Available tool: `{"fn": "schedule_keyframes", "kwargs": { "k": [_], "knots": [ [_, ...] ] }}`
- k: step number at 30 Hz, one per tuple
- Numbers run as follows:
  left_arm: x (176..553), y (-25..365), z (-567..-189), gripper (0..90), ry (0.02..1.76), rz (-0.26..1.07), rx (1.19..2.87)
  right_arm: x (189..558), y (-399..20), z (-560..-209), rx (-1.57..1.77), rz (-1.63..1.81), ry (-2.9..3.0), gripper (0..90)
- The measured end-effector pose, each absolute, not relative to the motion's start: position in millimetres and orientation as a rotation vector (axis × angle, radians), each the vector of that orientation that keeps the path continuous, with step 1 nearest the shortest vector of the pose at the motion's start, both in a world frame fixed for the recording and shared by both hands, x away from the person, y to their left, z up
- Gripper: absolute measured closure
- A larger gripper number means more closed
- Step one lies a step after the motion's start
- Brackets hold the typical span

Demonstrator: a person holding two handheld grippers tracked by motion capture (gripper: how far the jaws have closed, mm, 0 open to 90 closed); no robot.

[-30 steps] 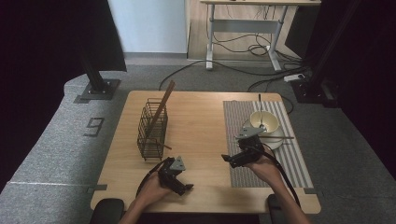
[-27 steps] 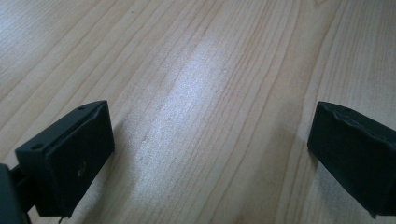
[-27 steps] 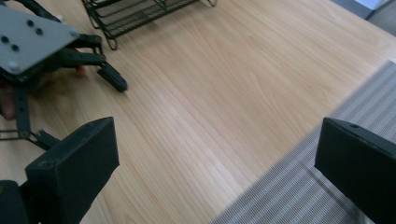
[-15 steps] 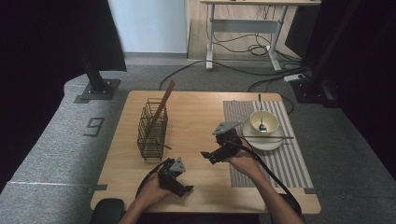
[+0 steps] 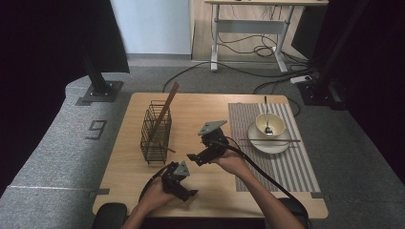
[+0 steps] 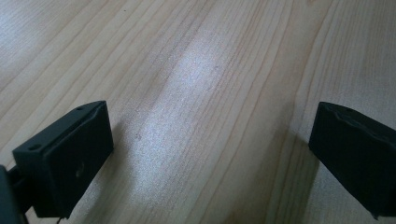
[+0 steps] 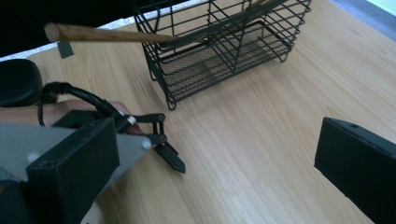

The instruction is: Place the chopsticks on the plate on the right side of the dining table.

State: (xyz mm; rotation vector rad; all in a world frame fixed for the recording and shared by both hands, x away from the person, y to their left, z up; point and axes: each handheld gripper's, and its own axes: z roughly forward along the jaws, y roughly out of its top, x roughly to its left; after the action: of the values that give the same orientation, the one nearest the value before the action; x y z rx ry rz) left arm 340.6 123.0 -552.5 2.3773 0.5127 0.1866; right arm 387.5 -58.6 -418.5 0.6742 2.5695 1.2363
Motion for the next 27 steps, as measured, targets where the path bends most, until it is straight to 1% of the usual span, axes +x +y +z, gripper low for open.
{"fn": "schedule_keyframes", "kwargs": {
  "k": [11, 20, 27],
  "knots": [
    [340.5, 123.0, -552.5, 0.0, 0.516, 0.184, 2.376, 387.0, -26.4, -416.8, 0.602, 1.256, 2.600, 0.0],
    [340.9, 123.1, -552.5, 0.0, 0.512, 0.187, 2.376, 393.2, -11.4, -421.2, 0.613, 1.292, 2.611, 0.2],
    [340.5, 122.9, -552.6, 0.0, 0.516, 0.182, 2.376, 395.7, -1.0, -422.9, 0.605, 1.296, 2.596, 4.1]
  ]
}}
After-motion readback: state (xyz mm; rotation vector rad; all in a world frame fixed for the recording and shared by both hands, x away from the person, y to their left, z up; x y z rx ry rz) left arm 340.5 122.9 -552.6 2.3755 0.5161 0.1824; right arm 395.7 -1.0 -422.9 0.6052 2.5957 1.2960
